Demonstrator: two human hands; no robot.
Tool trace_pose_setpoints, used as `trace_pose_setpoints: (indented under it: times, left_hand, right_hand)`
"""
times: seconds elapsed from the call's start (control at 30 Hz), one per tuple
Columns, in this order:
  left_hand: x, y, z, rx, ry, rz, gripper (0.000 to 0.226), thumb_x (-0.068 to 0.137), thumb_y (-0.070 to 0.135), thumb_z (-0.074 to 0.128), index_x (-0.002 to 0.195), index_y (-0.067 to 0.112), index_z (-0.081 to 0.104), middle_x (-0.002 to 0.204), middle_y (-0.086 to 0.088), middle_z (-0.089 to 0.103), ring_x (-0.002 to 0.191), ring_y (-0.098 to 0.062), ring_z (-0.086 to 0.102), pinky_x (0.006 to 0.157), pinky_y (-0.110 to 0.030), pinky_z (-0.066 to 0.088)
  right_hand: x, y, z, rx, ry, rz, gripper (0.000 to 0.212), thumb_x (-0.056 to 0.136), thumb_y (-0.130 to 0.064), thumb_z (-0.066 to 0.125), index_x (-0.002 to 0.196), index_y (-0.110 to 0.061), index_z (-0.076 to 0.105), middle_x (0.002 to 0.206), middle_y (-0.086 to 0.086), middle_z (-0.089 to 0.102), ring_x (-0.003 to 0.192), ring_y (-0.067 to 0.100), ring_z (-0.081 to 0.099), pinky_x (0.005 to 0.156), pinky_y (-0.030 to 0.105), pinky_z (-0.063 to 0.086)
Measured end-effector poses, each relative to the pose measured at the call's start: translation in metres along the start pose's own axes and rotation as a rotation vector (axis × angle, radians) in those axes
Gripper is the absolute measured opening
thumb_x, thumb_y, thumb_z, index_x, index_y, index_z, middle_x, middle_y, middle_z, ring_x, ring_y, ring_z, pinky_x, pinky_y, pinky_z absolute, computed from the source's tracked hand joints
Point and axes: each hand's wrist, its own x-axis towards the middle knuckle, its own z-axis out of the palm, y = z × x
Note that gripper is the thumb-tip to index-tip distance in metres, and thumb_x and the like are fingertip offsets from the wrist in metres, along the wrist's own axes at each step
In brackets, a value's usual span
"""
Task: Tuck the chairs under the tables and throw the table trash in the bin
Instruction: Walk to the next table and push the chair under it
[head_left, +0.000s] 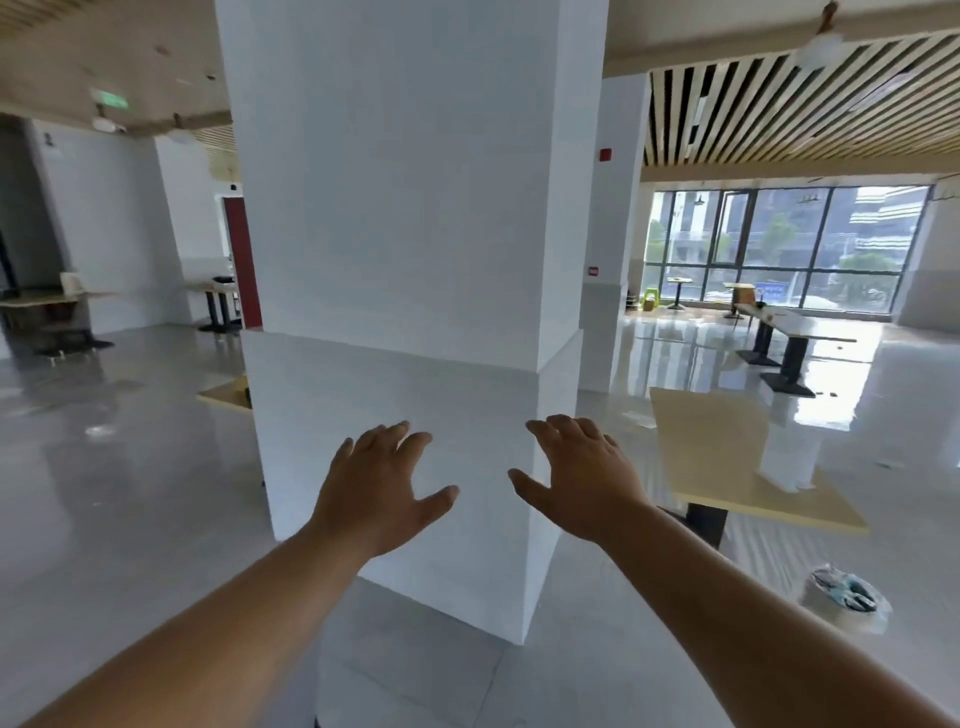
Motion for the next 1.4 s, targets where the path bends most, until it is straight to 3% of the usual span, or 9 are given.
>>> trace_pose_setpoints:
  times: [0.3,0.57,0.7,0.83,1.0,1.13,1.27,1.4]
  left_hand:
    - [0.121,-0.122,0.076,0.018,0.027,-0.158,0.094,0.08,0.09,0.025,0.155,0.035,0.038,0.166,-0.001,0.034,0.153,-0.025,0.029,0.124,-0.052,0.025]
    - [0.233,-0.23,0.117,0.027,0.015,-0.279,0.095,0.079,0.091,0.025,0.156,0.035,0.036,0.168,0.0,0.031,0.154,-0.025,0.027,0.124,-0.051,0.024]
    - [0.245,-0.268,0.158,0.04,-0.032,-0.352,0.093,0.08,0.091,0.029,0.155,0.036,0.036,0.168,0.0,0.032,0.152,-0.026,0.028,0.123,-0.051,0.026]
    - [0.209,-0.315,0.208,0.064,-0.132,-0.529,0.092,0.079,0.09,0.032,0.154,0.036,0.037,0.165,0.0,0.036,0.149,-0.026,0.031,0.121,-0.049,0.025]
    - [0.113,-0.349,0.258,0.116,-0.257,-0.892,0.092,0.083,0.089,0.037,0.157,0.034,0.033,0.168,0.0,0.029,0.153,-0.024,0.026,0.124,-0.048,0.023]
    - [0.031,-0.329,0.303,0.137,-0.324,-1.172,0.093,0.082,0.09,0.033,0.156,0.035,0.033,0.166,0.002,0.032,0.151,-0.023,0.028,0.123,-0.048,0.027]
    - [-0.036,-0.3,0.359,0.086,-0.484,-1.362,0.107,0.072,0.1,0.028,0.157,0.036,0.031,0.164,0.004,0.035,0.15,-0.022,0.031,0.121,-0.052,0.03]
    - [-0.093,-0.276,0.41,-0.099,-0.709,-1.441,0.107,0.061,0.102,0.042,0.151,0.044,0.035,0.154,0.013,0.044,0.141,-0.022,0.041,0.108,-0.052,0.045]
  right_hand:
    - [0.18,-0.02,0.105,0.005,0.0,-0.127,0.079,0.091,-0.077,0.032,0.153,-0.029,0.036,0.156,0.0,0.043,0.142,0.024,0.037,0.113,0.043,0.035]
    - [0.357,-0.051,0.155,0.031,0.039,-0.202,0.081,0.09,-0.077,0.031,0.153,-0.026,0.037,0.155,0.001,0.044,0.143,0.025,0.037,0.114,0.044,0.036]
    - [0.41,-0.083,0.22,0.078,-0.04,-0.339,0.077,0.092,-0.075,0.036,0.154,-0.028,0.035,0.157,0.0,0.042,0.143,0.024,0.035,0.115,0.043,0.035]
    - [0.449,-0.123,0.302,0.142,-0.141,-0.488,0.076,0.094,-0.074,0.036,0.154,-0.027,0.036,0.156,-0.002,0.043,0.143,0.024,0.036,0.114,0.042,0.036]
    - [0.451,-0.197,0.418,0.274,-0.306,-0.756,0.078,0.09,-0.074,0.033,0.151,-0.025,0.04,0.151,0.0,0.048,0.137,0.026,0.042,0.108,0.044,0.042]
    - [0.403,-0.251,0.506,0.33,-0.483,-1.01,0.084,0.089,-0.077,0.027,0.153,-0.024,0.035,0.155,0.001,0.044,0.14,0.025,0.04,0.111,0.043,0.04]
    - [0.33,-0.278,0.578,0.339,-0.669,-1.21,0.088,0.088,-0.083,0.023,0.155,-0.027,0.033,0.155,0.0,0.043,0.14,0.024,0.039,0.111,0.045,0.04]
    - [0.271,-0.273,0.64,0.209,-0.932,-1.395,0.095,0.081,-0.089,0.037,0.156,-0.033,0.025,0.156,-0.003,0.038,0.14,0.025,0.035,0.108,0.048,0.043]
